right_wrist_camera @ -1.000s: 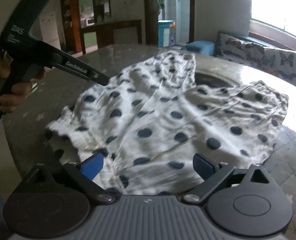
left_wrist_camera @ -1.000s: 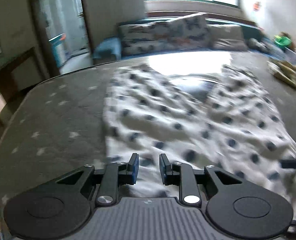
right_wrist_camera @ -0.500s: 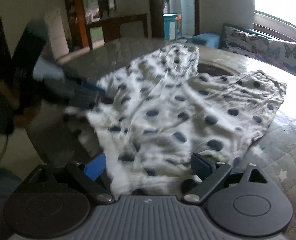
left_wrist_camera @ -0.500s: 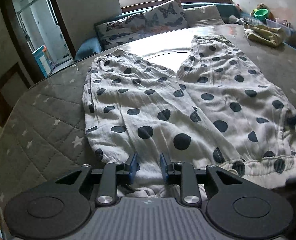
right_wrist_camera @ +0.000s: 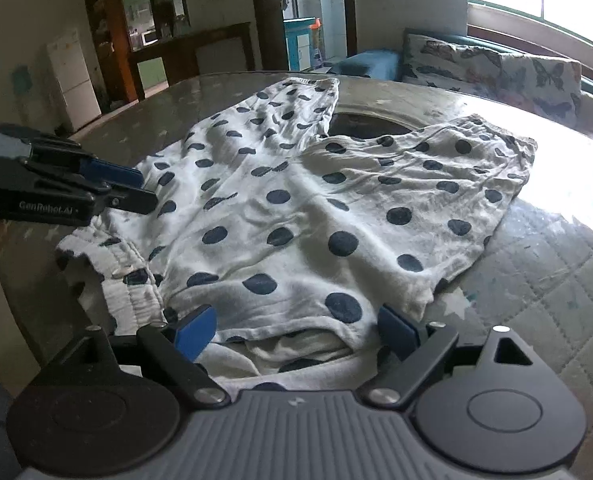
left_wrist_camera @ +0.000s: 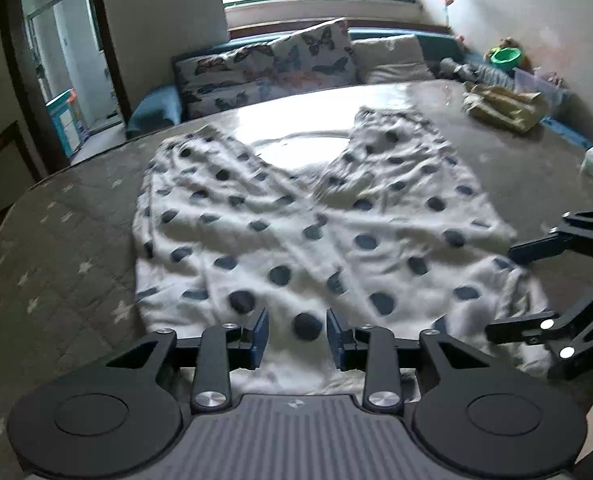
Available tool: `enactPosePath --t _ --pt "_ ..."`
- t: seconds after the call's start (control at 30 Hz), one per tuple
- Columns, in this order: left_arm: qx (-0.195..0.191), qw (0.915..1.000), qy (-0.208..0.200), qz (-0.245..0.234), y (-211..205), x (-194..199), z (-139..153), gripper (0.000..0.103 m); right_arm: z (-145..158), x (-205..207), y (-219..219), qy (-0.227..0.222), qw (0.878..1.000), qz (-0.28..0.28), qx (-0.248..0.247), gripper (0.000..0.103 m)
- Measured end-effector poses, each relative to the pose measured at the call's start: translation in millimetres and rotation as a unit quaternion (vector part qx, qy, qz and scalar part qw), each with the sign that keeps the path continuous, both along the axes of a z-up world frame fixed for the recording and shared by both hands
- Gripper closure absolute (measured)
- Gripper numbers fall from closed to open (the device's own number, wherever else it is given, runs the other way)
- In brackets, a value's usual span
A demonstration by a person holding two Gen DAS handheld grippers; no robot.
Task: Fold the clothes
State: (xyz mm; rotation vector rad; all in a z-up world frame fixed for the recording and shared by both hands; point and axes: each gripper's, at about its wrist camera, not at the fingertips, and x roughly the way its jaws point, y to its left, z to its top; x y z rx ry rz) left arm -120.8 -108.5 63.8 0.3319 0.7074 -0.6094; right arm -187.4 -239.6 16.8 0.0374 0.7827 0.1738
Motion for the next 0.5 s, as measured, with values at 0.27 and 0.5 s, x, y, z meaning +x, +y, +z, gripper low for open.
enactPosePath --t 0.27,0.5 --pt "-0.012 0.9980 0.019 -0.059 -32.9 -16.4 -10.6 0.062 24.7 37.9 -41.3 -0.033 0.998 -0.038 -0.024 0.015" --pt "0.002 0.9959 0.041 -0.080 -45.2 -24.8 -26.9 0.062 6.3 89.9 -71.7 0.002 0.998 -0.057 -0.002 0.021"
